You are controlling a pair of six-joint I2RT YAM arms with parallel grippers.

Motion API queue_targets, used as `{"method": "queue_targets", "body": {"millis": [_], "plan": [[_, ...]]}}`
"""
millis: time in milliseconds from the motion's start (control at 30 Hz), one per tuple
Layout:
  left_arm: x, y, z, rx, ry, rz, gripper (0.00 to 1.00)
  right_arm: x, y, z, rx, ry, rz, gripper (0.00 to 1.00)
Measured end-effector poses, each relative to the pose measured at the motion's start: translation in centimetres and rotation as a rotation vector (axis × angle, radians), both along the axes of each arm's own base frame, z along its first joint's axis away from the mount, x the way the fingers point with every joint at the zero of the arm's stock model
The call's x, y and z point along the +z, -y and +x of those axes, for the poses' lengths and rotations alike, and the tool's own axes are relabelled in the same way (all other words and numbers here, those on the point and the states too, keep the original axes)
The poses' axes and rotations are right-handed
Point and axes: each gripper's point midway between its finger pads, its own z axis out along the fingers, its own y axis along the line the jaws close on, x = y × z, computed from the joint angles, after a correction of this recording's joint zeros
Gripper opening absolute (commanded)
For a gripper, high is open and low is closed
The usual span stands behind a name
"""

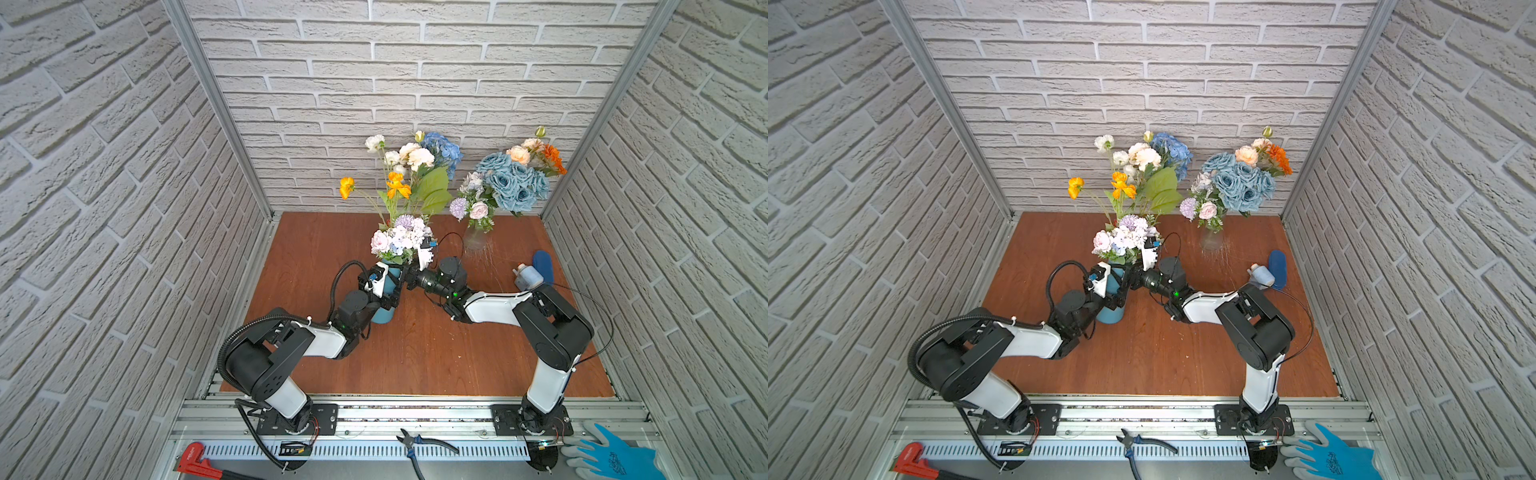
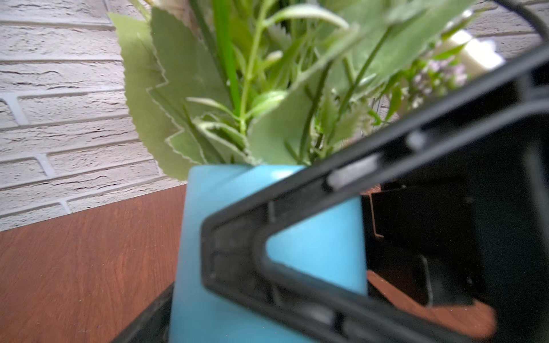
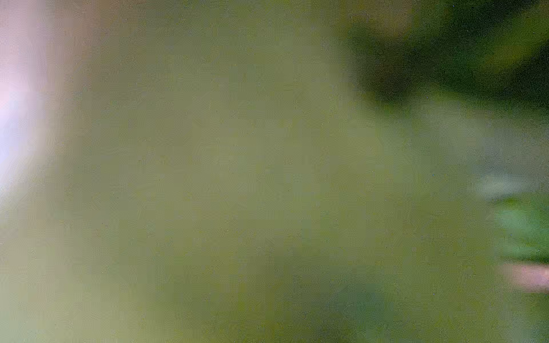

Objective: Arrange flowers in a vase
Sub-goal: Place the vase at the top-center of the table.

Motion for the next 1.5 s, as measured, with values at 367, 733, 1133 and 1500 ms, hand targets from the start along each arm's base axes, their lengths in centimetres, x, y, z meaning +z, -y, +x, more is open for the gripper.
{"method": "queue_targets", "body": {"millis": [367, 733, 1133, 1500], "plan": [[0.0, 0.0, 0.0, 0.000, 0.000, -0.001, 0.59, 0.1, 0.1, 0.0, -0.002, 0.024, -0.019, 0.37], [0.6, 0.4, -0.3, -0.014, 0.011, -0.026, 0.98, 0.2, 0.6, -0.4, -0.010, 0.019, -0.077, 0.30], [2.4, -3.2, -3.0, 0.048, 0.002, -0.119, 0.98, 0.9, 1.2, -0.4, -0.017, 0.108, -0.206, 0.26], [5.5, -5.6, -3.4, 0.131, 0.056, -0.166, 0.98, 1.4, 2.0, 1.4, -0.045, 0.180, -0.313, 0.21]]}}
